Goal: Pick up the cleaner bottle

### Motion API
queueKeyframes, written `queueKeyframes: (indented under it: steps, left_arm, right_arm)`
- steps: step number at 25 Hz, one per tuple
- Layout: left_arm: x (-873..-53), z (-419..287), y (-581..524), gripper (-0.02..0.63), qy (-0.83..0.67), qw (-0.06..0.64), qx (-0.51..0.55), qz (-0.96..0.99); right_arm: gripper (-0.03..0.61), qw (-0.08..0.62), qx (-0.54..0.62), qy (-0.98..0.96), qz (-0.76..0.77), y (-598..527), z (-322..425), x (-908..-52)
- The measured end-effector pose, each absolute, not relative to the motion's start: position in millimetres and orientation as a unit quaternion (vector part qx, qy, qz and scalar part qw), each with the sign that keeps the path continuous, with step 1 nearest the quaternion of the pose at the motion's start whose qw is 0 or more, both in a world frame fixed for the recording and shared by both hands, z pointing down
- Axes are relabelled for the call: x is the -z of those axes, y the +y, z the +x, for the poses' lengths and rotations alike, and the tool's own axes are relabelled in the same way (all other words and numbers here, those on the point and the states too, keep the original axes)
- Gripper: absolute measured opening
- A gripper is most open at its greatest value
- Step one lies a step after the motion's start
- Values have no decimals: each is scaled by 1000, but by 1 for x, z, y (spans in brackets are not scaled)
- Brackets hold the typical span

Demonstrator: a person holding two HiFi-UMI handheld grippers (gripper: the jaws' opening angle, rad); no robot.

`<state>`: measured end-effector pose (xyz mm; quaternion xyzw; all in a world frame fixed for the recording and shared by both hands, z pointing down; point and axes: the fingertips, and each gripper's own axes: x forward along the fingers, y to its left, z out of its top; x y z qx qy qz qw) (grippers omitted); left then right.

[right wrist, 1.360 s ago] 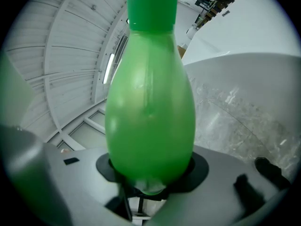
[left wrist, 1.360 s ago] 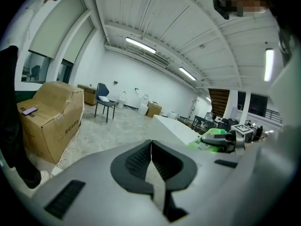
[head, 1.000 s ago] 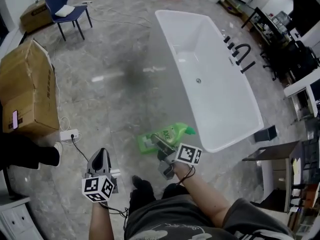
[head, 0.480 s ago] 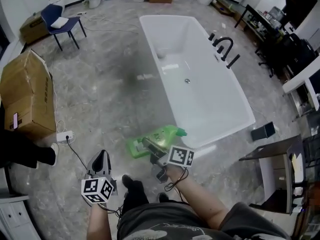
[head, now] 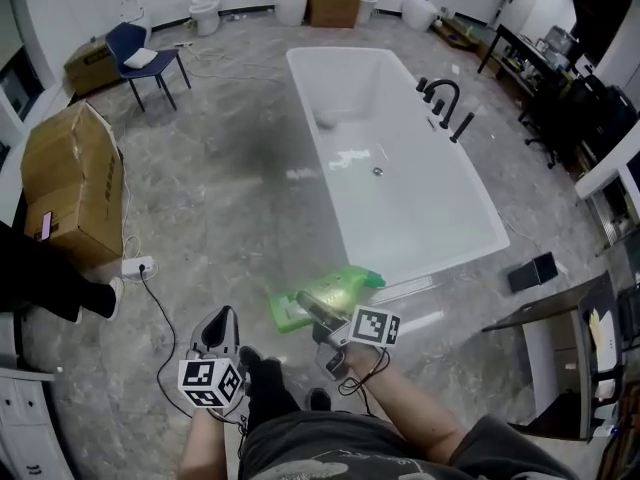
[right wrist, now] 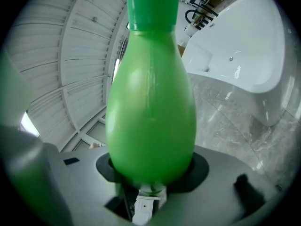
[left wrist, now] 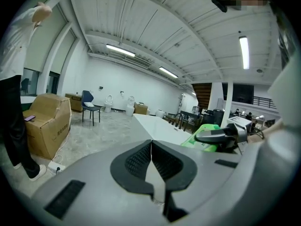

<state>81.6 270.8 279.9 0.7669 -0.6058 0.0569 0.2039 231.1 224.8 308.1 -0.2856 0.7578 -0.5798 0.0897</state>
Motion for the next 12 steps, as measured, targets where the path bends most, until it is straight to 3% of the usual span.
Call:
queueKeyframes:
  steps: [12]
  left_arm:
    - [-271,145,345,15,-609,196,-43,768]
  right_arm:
    - [201,43,560,784,-265,305,268,-315]
